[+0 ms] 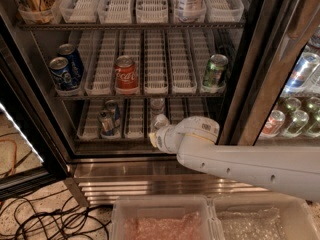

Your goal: Pick water bottle from bottom shelf of fridge

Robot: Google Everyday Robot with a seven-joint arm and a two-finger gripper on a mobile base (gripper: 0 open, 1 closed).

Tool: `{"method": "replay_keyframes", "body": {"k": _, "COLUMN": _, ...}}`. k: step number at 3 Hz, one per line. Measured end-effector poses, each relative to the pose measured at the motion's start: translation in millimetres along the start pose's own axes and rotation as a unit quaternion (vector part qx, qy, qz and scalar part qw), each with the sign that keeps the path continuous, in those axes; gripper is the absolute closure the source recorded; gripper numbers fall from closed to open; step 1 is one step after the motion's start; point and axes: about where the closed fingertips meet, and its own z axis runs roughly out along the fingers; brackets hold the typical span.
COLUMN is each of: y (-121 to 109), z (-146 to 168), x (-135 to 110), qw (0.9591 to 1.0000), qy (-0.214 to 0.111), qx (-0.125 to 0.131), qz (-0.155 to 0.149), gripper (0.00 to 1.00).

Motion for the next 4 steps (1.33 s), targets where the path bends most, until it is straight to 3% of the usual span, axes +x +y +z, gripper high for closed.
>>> {"method": "replay_keyframes", "body": {"k": 1, "y": 1, "z": -2, "x": -1, "qw": 1.0000, "qy": 0.001, "qx": -0.001, "qz": 0.001, "gripper": 1.00}}
{"method": "replay_keyframes", "body": {"k": 2, "y": 16, "z": -7, "x": 26, "qw": 0.9995, "qy": 0.026, "qx": -0.014, "qz": -0.006, "gripper": 1.00}}
{"method": "replay_keyframes", "body": {"k": 3, "y": 15, "z": -5, "x": 29, "qw": 0.9995, "qy": 0.026, "qx": -0.014, "qz": -0.006, "gripper": 1.00}}
{"method": "replay_keyframes", "body": {"k": 4, "y": 34, "z": -8, "x": 55, "qw": 0.9978, "qy": 0.050, "qx": -0.032, "qz": -0.028, "gripper": 1.00}}
